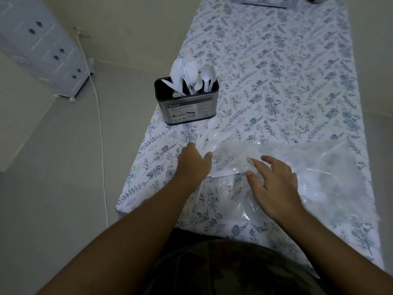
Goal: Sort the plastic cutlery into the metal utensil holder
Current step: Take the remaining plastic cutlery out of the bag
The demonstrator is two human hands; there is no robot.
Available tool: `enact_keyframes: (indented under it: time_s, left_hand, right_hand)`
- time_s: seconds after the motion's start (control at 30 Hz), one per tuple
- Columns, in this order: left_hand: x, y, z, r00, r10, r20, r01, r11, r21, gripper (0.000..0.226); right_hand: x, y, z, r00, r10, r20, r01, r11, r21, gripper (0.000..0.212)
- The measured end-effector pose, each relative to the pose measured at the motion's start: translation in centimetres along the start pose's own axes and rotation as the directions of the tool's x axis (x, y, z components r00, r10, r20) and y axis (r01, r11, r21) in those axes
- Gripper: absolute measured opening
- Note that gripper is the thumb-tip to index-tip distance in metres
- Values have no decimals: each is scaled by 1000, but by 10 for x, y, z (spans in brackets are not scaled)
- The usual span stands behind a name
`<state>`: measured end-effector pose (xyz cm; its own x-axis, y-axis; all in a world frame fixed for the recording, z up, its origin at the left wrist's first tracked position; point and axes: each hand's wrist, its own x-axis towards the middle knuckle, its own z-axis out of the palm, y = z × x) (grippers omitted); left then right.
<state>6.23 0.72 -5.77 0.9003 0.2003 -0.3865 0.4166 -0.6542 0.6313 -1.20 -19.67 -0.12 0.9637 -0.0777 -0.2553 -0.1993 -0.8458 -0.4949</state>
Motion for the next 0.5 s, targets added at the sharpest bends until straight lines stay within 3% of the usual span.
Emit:
enact_keyframes:
  time_s: [0.1, 0.2, 0.3, 0.5]
  left_hand:
    - [-12, -10, -4, 998, 65, -25, -62, 994, 85, 67]
    - [-31, -26, -6, 959, 266, -99, -246, 954, 173, 52]
    - [-43, -39, -1, 882, 471, -18, -444, 843, 304, 31]
    - [-41, -29, 15, 777, 621, 100, -600, 684, 414, 27]
  right_hand:
    - [0, 0, 0, 1000, -2, -8, 2, 1000, 8, 48]
    - [-1, 1, 2, 1000, -5, -8, 5, 1000, 0, 51]
    - [-1, 0, 3, 1000, -7, -6, 7, 1000, -4, 58]
    - [-2, -1, 6, 999, -30, -13, 30, 999, -33, 51]
